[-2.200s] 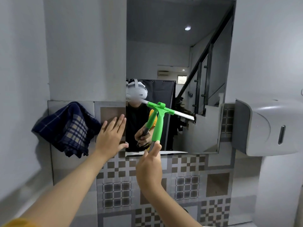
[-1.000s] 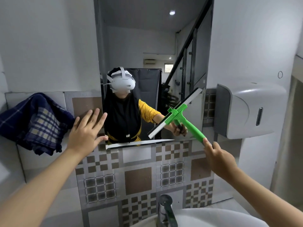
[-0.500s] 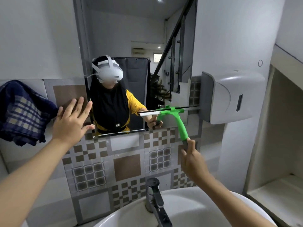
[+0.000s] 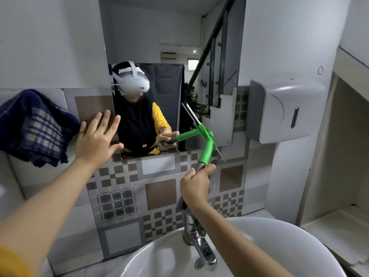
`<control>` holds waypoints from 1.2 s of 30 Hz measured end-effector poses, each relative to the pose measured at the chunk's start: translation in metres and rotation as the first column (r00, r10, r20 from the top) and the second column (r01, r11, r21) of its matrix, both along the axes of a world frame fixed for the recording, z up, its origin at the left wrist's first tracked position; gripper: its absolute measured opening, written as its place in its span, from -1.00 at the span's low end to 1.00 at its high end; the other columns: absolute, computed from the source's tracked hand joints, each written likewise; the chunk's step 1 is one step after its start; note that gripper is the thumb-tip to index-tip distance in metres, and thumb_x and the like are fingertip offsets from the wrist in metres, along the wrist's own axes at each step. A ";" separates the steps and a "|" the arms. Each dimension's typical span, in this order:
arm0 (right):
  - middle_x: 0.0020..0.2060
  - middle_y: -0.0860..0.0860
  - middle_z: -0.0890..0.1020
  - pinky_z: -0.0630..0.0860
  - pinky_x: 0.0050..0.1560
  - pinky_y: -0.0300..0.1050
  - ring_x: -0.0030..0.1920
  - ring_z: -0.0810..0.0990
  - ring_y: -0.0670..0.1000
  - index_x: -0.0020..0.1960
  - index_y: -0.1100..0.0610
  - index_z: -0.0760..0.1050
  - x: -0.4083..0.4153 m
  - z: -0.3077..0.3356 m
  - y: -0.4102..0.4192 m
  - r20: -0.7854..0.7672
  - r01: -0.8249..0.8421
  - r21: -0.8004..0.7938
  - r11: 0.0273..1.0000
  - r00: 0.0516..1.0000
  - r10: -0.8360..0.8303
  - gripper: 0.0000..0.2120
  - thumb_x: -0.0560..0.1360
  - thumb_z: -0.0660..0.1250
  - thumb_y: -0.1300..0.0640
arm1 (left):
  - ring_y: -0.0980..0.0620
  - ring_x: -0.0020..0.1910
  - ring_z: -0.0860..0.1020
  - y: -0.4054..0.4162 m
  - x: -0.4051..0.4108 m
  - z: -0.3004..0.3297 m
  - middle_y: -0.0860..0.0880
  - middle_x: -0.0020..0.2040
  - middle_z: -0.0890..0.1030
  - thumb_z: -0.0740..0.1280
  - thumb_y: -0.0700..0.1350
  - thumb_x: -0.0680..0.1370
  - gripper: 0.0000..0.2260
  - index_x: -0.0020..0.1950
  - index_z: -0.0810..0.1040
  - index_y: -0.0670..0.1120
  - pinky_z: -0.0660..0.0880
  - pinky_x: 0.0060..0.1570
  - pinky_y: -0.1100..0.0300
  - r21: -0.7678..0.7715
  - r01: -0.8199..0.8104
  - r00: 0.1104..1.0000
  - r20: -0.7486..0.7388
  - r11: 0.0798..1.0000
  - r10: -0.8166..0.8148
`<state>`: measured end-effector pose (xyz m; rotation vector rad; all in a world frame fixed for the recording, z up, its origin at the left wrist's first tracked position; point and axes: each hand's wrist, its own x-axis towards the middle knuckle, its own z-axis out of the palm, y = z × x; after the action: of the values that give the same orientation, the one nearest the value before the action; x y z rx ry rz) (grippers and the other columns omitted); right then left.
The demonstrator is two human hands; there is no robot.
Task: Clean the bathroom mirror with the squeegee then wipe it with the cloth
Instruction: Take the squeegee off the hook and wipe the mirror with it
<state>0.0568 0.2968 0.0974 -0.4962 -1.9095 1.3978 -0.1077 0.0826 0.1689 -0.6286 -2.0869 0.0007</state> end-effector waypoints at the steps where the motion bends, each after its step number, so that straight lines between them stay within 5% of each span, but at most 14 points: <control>1: -0.34 0.03 0.45 0.28 -0.52 -0.28 -0.42 0.44 -0.04 0.25 0.21 0.08 -0.001 0.000 -0.007 -0.005 -0.002 -0.014 1.000 1.000 0.002 -0.74 0.61 0.05 0.20 | -0.21 0.44 0.18 0.000 0.000 0.000 -0.17 0.48 0.22 0.46 0.08 0.35 -0.19 0.49 0.14 -0.02 0.13 0.29 -0.32 0.000 0.001 1.000 0.001 1.000 -0.001; 12: -0.36 0.04 0.46 0.32 -0.55 -0.26 -0.47 0.41 -0.05 0.21 0.11 0.13 0.000 -0.021 -0.077 -0.080 -0.128 0.061 0.990 0.988 0.133 -0.78 0.60 0.09 0.24 | -0.17 0.42 0.25 -0.010 -0.001 0.007 -0.12 0.46 0.27 0.50 0.11 0.28 -0.13 0.48 0.16 -0.01 0.15 0.31 -0.26 -0.050 -0.009 1.000 -0.004 0.999 0.008; 21: -0.18 0.09 0.57 0.41 -0.42 -0.09 -0.27 0.55 0.06 0.31 0.04 0.12 -0.003 -0.049 -0.087 0.041 -0.097 0.230 0.968 0.995 0.090 -0.69 0.61 0.08 0.12 | -0.15 0.41 0.29 -0.014 -0.010 0.006 -0.12 0.44 0.32 0.48 0.12 0.30 -0.22 0.42 0.30 -0.13 0.18 0.30 -0.25 -0.057 0.017 1.000 -0.022 0.998 -0.019; 28: -0.21 0.07 0.54 0.17 -0.50 -0.31 -0.36 0.45 -0.03 0.42 0.12 0.16 0.005 -0.055 -0.056 0.101 -0.066 0.460 0.885 0.995 0.022 -0.61 0.62 0.10 0.12 | -0.17 0.39 0.30 -0.015 -0.012 0.005 -0.13 0.44 0.32 0.53 -0.13 0.29 -0.22 0.44 0.26 -0.11 0.21 0.29 -0.25 -0.073 0.023 0.997 -0.075 0.997 -0.028; 32: -0.20 0.09 0.57 0.25 -0.51 -0.28 -0.37 0.51 0.01 0.43 0.14 0.18 0.008 -0.057 -0.045 0.112 -0.064 0.512 0.857 0.994 0.008 -0.61 0.62 0.11 0.13 | -0.18 0.40 0.29 -0.015 -0.012 0.005 -0.14 0.44 0.31 0.51 -0.13 0.32 -0.22 0.46 0.23 -0.06 0.22 0.28 -0.24 -0.096 -0.001 0.997 -0.078 0.995 -0.007; 36: -0.16 0.10 0.57 0.51 -0.43 -0.03 -0.34 0.56 0.07 0.45 0.14 0.17 0.008 -0.059 -0.043 0.134 -0.075 0.520 0.851 0.991 0.005 -0.59 0.62 0.11 0.12 | -0.20 0.39 0.30 -0.015 -0.013 0.005 -0.16 0.43 0.32 0.52 -0.06 0.30 -0.22 0.45 0.26 -0.06 0.23 0.28 -0.24 -0.104 -0.009 0.997 -0.075 0.995 0.001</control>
<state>0.0644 0.2543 0.0386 -0.2793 -2.3045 0.8179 -0.1202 0.0679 0.1742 -0.6760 -2.0255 0.1346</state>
